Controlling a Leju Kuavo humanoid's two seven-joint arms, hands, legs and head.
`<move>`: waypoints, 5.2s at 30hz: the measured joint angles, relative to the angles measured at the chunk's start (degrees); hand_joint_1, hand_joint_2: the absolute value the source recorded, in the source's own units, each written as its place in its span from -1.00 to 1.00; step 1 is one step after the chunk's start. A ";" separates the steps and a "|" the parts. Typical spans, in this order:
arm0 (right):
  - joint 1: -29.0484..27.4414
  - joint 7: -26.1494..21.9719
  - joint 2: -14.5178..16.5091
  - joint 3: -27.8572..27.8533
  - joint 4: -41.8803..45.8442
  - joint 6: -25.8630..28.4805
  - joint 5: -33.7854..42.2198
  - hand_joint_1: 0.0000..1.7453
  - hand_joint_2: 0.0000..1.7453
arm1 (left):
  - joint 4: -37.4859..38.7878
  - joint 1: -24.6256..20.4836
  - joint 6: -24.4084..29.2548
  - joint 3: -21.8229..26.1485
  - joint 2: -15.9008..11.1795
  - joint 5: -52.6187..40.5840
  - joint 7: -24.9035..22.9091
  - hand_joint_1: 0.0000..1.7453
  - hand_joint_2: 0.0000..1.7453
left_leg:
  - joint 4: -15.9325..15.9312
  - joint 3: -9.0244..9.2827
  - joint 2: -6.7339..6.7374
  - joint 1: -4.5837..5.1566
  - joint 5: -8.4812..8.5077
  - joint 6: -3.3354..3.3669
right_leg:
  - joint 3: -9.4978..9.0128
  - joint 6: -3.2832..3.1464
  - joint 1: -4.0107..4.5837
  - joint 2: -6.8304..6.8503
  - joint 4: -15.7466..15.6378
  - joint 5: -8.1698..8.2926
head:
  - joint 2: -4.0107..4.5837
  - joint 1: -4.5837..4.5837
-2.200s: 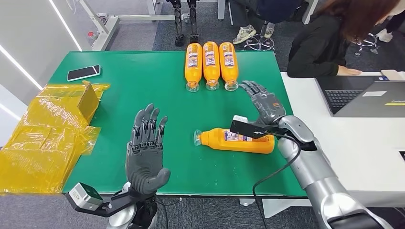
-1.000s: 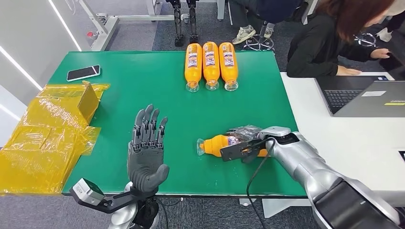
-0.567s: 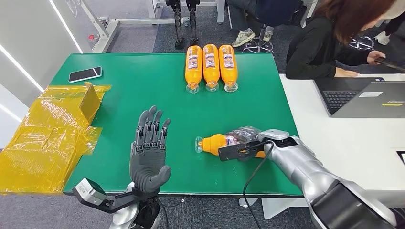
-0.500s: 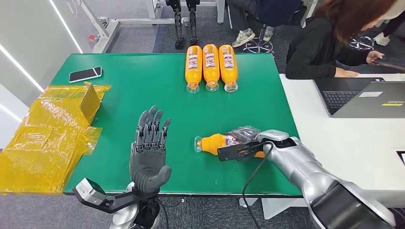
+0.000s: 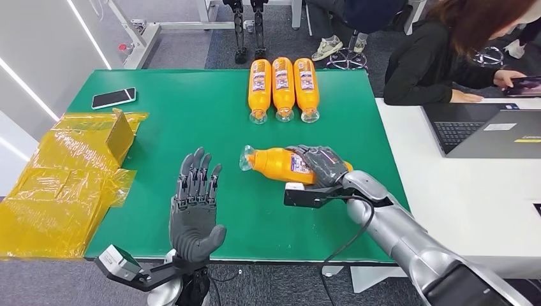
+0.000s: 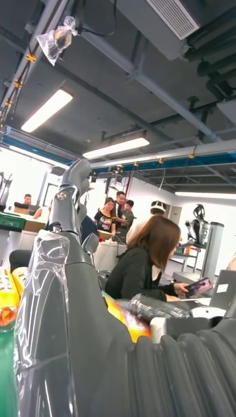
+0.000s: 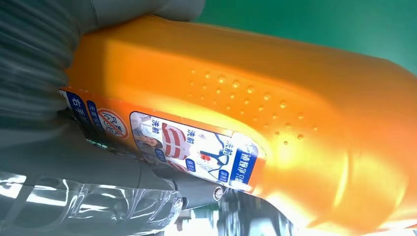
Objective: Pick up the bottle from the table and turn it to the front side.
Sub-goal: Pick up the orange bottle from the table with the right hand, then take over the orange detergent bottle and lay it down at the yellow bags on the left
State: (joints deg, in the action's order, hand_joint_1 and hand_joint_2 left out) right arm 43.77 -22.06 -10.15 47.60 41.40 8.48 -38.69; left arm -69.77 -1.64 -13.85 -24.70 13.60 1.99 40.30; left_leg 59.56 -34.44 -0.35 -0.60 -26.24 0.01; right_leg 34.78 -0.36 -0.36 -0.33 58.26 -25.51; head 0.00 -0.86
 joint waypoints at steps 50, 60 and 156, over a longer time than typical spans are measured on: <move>-36.73 1.21 3.12 -8.35 47.77 1.92 -8.59 1.00 1.00 | 3.85 -4.38 -7.07 -2.30 0.49 3.59 0.00 -1.00 1.00 | -0.03 -0.34 0.03 0.00 -0.14 0.02 | 0.33 -0.01 -0.01 0.01 0.00 -0.13 | 0.00 0.02; -35.78 1.57 4.89 -7.86 46.06 0.08 -6.67 1.00 1.00 | 3.59 -4.45 -7.22 -2.34 0.48 4.31 0.00 1.00 1.00 | -0.03 -0.35 0.03 0.00 -0.14 0.02 | 0.33 -0.01 -0.01 0.01 0.00 -0.13 | 0.00 0.02; -27.89 -6.30 1.62 -0.72 38.28 8.27 7.98 -1.00 1.00 | 52.07 -38.52 21.14 -9.43 -17.65 -82.01 -33.35 -0.21 1.00 | -0.03 -0.43 0.18 -0.02 0.04 -0.12 | 0.55 -0.15 0.00 -0.19 0.14 -0.01 | 0.00 0.02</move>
State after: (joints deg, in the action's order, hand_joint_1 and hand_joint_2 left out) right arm 15.89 -28.37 -8.54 46.88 79.68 16.75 -30.71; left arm -17.70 -40.15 7.28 -34.12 -4.05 -80.02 6.96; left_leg 59.53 -34.88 -0.17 -0.62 -26.19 -0.12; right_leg 35.33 -0.51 -0.36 -0.52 58.40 -25.53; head 0.00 -0.84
